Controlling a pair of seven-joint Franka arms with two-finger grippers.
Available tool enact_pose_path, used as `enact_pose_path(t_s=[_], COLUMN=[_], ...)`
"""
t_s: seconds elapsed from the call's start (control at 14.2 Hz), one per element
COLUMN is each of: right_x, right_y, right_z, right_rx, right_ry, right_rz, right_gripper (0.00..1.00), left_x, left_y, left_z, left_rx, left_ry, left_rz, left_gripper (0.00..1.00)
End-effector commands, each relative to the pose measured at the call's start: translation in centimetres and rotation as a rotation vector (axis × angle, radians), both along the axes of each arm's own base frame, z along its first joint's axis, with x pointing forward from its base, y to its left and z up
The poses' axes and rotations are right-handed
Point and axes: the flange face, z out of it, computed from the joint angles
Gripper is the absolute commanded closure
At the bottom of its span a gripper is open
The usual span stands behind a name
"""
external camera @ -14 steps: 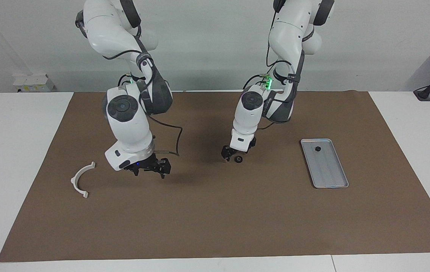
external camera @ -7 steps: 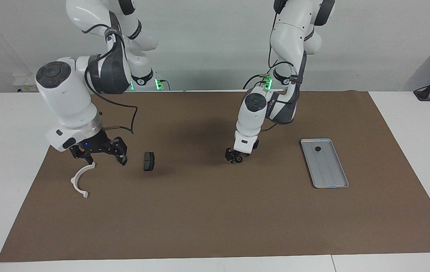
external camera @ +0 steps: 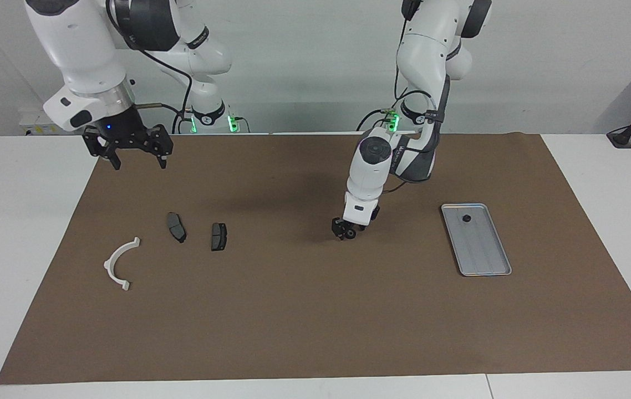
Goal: Pick bearing gear from pile to tray
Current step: 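Carry the black gear with the left gripper into the tray and release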
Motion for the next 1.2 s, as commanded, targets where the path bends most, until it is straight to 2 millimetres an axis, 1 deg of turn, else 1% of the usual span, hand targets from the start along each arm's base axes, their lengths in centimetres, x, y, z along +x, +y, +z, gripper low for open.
enact_pose_path(t_s=[0.0,0.28,0.42,0.49,0.64,0.78,0.85,0.92,0.99,1.06,1.13], right_x=[-2.22,-2.31,-2.17,-2.14,-2.09,-2.09,-2.09,-2.09,-2.09,-1.95,-1.90], right_y=[-0.66,-0.92,-1.09,-1.20,-1.20,-1.20,-1.20,-1.20,-1.20,-1.20,-1.20], right_z=[1.21,0.59,0.72,0.75,0.81,0.81,0.81,0.81,0.81,0.57,0.49], right_rx=[0.046,0.054,0.047,0.036,0.036,0.036,0.036,0.036,0.036,0.036,0.036], right_ry=[0.012,0.030,0.021,0.017,0.016,0.016,0.016,0.016,0.016,0.020,0.022], right_rz=[-0.004,-0.015,-0.017,-0.017,-0.017,-0.017,-0.017,-0.017,-0.017,-0.017,-0.017], right_gripper=[0.00,0.00,0.00,0.00,0.00,0.00,0.00,0.00,0.00,0.00,0.00], left_x=[-0.13,-0.09,0.66,0.63,0.50,0.13,-0.13,-0.10,-0.27,-0.22,-0.22], left_y=[-0.10,-0.05,0.07,0.10,0.06,-0.39,-0.71,-0.65,-0.89,-0.82,-0.82], left_z=[-0.21,-0.40,0.19,0.12,-0.09,-0.27,-0.25,-0.36,-0.36,-0.36,-0.36], left_rx=[0.008,0.031,0.041,0.043,0.044,0.046,0.048,0.051,0.052,0.052,0.052], left_ry=[-0.004,0.012,0.007,0.008,0.011,0.016,0.015,0.015,0.014,0.014,0.014], left_rz=[0.016,0.016,0.014,0.015,0.018,0.043,0.054,0.063,0.058,0.061,0.061], left_gripper=[0.23,0.23,0.23,0.29,0.32,0.36,0.36,0.39,0.44,0.53,0.65])
